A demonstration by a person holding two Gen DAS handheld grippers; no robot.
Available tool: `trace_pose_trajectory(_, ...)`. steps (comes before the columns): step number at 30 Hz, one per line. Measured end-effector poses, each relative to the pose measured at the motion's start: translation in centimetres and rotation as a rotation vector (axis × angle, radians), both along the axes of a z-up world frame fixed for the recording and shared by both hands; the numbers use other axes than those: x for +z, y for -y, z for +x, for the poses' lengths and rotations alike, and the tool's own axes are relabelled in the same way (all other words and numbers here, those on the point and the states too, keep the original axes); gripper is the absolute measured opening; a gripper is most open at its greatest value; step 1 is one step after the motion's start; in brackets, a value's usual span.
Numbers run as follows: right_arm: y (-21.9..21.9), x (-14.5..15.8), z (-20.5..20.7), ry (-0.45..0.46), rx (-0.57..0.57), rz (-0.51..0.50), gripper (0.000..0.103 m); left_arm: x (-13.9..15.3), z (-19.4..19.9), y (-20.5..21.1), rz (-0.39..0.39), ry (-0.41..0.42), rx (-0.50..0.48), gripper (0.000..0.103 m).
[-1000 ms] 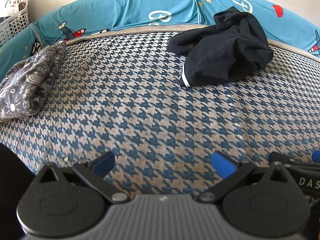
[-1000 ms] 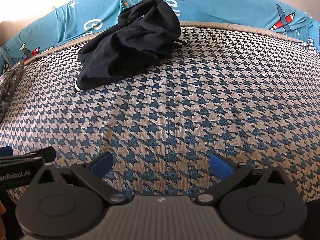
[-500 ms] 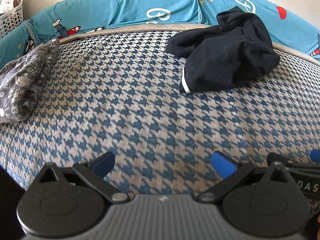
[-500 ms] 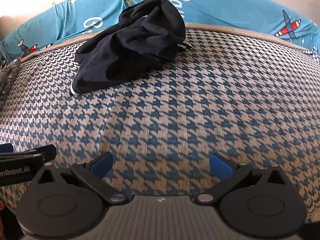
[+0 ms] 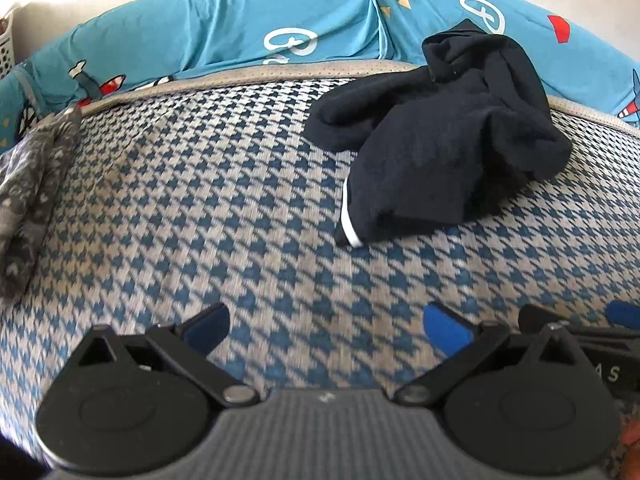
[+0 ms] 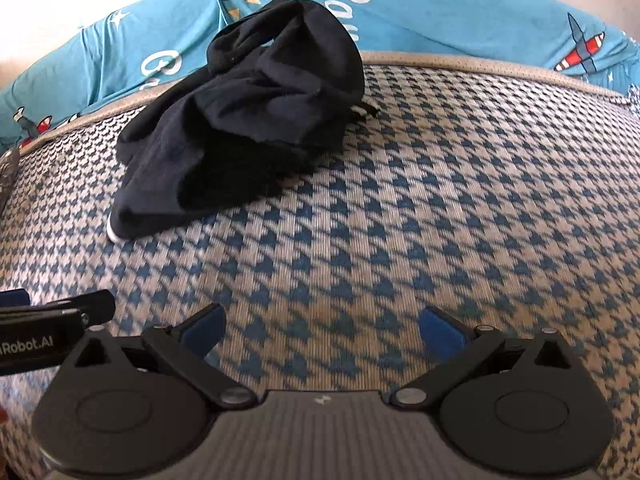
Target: Fold clothes
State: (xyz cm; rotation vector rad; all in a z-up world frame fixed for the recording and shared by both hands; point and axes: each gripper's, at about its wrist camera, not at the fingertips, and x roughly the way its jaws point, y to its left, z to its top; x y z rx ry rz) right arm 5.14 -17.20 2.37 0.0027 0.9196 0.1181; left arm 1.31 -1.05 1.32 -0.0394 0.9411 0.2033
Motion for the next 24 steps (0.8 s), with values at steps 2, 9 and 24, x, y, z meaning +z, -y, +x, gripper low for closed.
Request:
trace_pose_trajectory(2,-0.3,-0.2,1.0,0.003,0.001,-0.001,0.103,-0.2,0.8,-0.2,0.003,0.004,-0.005,0.103)
trace_pose_trajectory(9,-1.7,-1.1,3.9,0.058,-0.001,-0.023,0.103,-0.9,4.0,-1.6,-0.003,0.021,0.007,0.103)
trace_pose_trajectory(24,-3.8,-3.2,7.3,0.242,0.033,-0.052,0.103,-2.7,7.4,-3.9,-0.074,0.068,0.088,0.103)
